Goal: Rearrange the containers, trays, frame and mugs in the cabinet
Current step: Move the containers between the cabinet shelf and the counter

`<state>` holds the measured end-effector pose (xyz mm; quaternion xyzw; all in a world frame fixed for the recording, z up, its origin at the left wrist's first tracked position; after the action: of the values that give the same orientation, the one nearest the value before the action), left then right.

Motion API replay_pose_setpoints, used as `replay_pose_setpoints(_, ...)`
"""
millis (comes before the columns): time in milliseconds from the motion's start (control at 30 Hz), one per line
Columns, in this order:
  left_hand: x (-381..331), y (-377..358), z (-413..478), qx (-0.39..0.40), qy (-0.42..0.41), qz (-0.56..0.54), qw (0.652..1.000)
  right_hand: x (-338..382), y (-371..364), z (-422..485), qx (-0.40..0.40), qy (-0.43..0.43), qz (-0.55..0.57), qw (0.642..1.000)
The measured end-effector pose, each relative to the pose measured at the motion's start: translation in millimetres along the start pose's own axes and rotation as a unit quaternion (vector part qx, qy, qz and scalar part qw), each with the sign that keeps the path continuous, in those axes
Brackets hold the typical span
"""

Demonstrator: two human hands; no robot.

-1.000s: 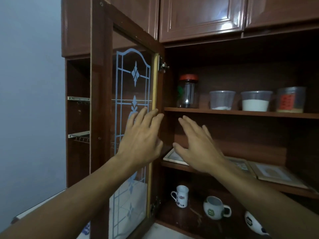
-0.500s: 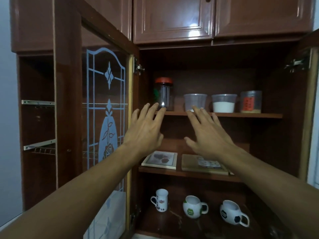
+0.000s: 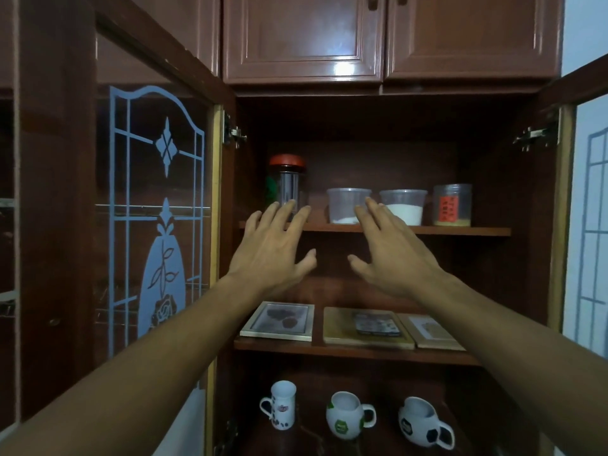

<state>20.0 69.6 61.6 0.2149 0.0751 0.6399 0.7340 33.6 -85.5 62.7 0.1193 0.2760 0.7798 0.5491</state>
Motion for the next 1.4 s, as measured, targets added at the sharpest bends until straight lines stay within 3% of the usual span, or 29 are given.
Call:
replay_pose_setpoints(500,16,-50,51,-0.017,0.007,0.028,0.999,-33,-36,54,-0.006,0.002,-0.028,1.000)
replay_pose_setpoints(1400,86,-111,176,-0.052,0.044,0.002,0.998,-84,-117,183,0.017,-0.088,-0.011,0.996)
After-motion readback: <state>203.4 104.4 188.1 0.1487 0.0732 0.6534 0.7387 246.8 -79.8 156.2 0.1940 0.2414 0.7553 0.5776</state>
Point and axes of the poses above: each hand's wrist, its own z-axis towards the middle knuckle, its own y-axis out of the back of the hand, x = y × z, the point moved 9 cm from there along z, towards the middle knuckle, and after that the axes turned 9 degrees about -x, right-handed, at the moved point
